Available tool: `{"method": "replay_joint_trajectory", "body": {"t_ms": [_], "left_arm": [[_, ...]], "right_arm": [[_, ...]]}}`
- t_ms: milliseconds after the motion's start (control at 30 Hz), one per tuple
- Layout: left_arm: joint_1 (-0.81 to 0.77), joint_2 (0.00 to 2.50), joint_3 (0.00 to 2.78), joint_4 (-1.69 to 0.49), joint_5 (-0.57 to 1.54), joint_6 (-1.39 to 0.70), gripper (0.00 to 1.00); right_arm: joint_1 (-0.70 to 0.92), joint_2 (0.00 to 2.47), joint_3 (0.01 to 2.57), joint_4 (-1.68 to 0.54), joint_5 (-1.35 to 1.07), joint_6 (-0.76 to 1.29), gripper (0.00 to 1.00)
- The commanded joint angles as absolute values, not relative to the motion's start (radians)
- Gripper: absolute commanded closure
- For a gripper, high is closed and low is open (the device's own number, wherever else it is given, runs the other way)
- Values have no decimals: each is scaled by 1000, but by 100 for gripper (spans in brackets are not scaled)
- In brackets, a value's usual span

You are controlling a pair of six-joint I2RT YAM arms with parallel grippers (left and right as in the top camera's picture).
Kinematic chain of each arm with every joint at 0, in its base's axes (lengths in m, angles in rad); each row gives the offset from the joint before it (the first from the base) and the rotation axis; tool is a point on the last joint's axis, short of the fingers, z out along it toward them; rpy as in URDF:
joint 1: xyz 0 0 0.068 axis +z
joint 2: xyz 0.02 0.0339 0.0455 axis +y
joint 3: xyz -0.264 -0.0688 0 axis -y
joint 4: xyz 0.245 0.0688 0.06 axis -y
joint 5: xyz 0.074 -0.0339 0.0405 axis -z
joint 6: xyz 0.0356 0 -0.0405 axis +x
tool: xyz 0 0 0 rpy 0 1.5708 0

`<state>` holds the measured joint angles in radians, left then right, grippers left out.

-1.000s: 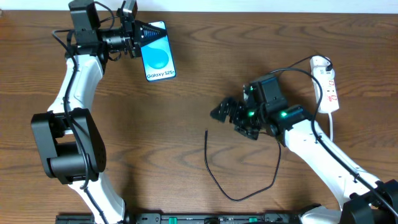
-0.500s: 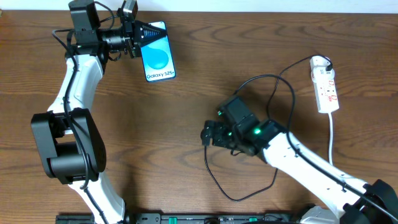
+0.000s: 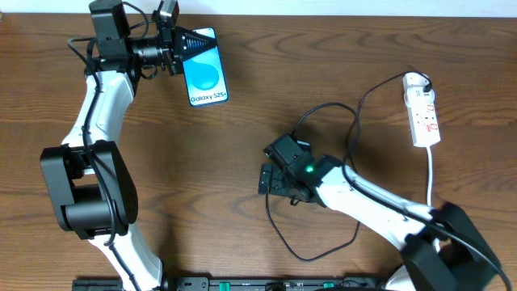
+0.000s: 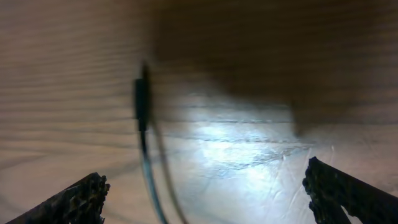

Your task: Plug charger to phone and switch on socket

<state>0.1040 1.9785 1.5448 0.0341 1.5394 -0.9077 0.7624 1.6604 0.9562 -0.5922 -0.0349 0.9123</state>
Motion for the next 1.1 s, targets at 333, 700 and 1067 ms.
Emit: {"method": "replay_joint_trajectory", "body": {"t_ms": [333, 700, 1067], "left_arm": [[108, 1947, 1543, 40, 1570, -891, 93], [108, 1947, 1543, 40, 1569, -891, 93], [108, 1947, 1543, 39, 1559, -891, 93]], "right_arm": [[767, 1827, 1121, -683, -28, 873, 4], [768, 1865, 1166, -730, 43, 891, 23], [768, 1865, 1166, -744, 76, 901, 44]]}}
